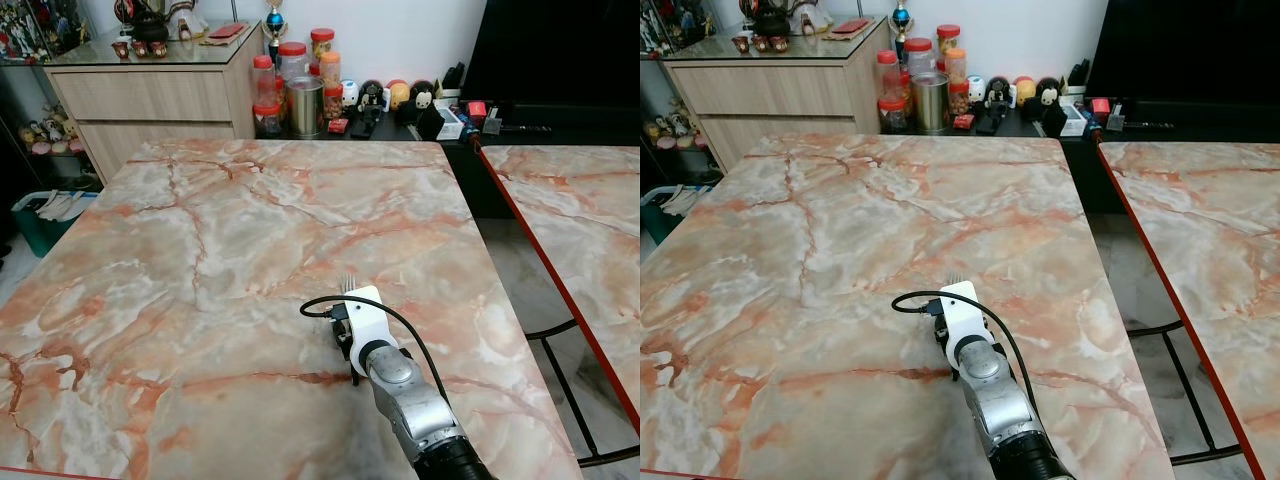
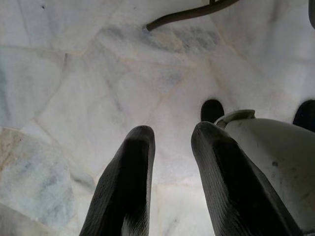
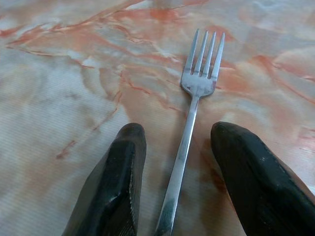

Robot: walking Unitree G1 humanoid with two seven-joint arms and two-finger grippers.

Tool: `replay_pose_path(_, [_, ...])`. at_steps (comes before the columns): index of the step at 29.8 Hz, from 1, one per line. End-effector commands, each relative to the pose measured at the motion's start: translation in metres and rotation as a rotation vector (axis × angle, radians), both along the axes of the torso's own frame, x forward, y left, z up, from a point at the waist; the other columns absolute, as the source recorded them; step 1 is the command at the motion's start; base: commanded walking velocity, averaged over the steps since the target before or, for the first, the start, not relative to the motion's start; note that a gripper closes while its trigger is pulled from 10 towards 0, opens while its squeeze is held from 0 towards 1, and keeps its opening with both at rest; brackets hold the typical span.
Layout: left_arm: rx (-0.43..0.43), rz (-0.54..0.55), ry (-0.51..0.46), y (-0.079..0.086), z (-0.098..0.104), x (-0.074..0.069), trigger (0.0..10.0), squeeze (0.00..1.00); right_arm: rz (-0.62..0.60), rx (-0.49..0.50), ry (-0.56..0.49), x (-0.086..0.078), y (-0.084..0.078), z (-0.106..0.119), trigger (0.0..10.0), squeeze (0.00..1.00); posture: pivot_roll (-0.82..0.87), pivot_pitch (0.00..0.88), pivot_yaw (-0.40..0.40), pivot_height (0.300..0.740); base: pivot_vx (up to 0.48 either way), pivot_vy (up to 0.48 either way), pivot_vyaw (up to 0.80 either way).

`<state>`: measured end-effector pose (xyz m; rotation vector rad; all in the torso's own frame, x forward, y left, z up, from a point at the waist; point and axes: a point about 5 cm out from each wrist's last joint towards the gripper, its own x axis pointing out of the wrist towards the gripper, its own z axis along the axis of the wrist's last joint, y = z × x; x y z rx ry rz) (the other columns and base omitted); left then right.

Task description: Setting the table

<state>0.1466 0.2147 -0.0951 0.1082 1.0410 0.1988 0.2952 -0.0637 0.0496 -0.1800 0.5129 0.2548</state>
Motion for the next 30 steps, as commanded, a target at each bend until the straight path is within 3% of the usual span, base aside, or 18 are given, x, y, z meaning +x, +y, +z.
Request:
replay_pose_path(1, [-0.001, -0.018, 0.01, -0.001, -0.0002, 0.0004, 10.0, 0.0, 0.001, -0.041, 0.067, -0.0058, -0.0029, -0.0125, 10.0, 0.0, -0.05, 0.0, -0.009, 0.74, 0.0, 0.0, 0.0])
replay_pose_path(2, [-0.002, -0.018, 0.011, -0.0011, -0.0003, 0.0004, 10.0, 0.0, 0.002, -0.046, 0.068, -0.006, -0.0033, -0.013, 10.0, 0.0, -0.05, 0.0, -0.009, 0.74, 0.0, 0.0, 0.0])
replay_pose_path(3, [-0.004, -0.02, 0.013, -0.0018, -0.0005, 0.0004, 10.0, 0.0, -0.004, -0.048, 0.067, -0.0058, -0.0049, -0.0134, 0.0, 0.0, -0.05, 0.0, -0.009, 0.74, 0.0, 0.0, 0.0])
replay_pose_path(30, [-0.034, -0.037, 0.025, -0.0053, -0.001, 0.0015, 10.0, 0.0, -0.002, -0.049, 0.057, -0.0004, -0.0063, -0.0136, 0.0, 0.0, -0.05, 0.0, 0.0, 0.74, 0.0, 0.0, 0.0])
